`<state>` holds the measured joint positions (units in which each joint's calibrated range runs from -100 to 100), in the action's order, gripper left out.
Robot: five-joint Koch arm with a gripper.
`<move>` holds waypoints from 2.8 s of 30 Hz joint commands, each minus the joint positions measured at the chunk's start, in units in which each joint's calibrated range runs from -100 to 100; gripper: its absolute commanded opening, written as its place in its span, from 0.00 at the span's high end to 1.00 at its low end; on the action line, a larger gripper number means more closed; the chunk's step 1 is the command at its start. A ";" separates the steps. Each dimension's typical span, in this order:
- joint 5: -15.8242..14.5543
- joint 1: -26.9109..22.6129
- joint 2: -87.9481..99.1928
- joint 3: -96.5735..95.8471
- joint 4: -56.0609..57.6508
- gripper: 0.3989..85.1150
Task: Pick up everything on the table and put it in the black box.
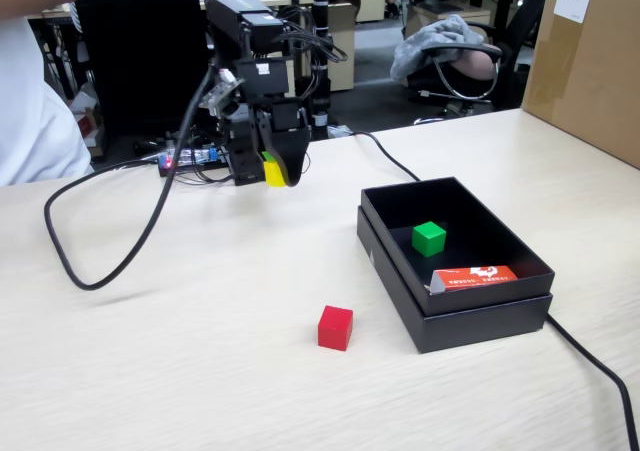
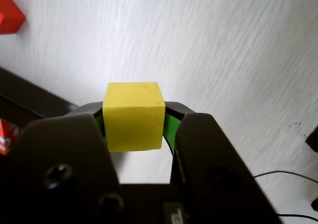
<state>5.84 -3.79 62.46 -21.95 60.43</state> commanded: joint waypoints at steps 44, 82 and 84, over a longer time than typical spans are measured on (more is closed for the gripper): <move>-10.21 -10.79 -80.99 68.46 9.50 0.99; -11.77 -5.32 -53.11 60.67 8.55 0.44; -13.04 -4.54 -51.16 60.03 8.03 0.44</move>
<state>-5.54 -9.21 4.85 36.83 69.88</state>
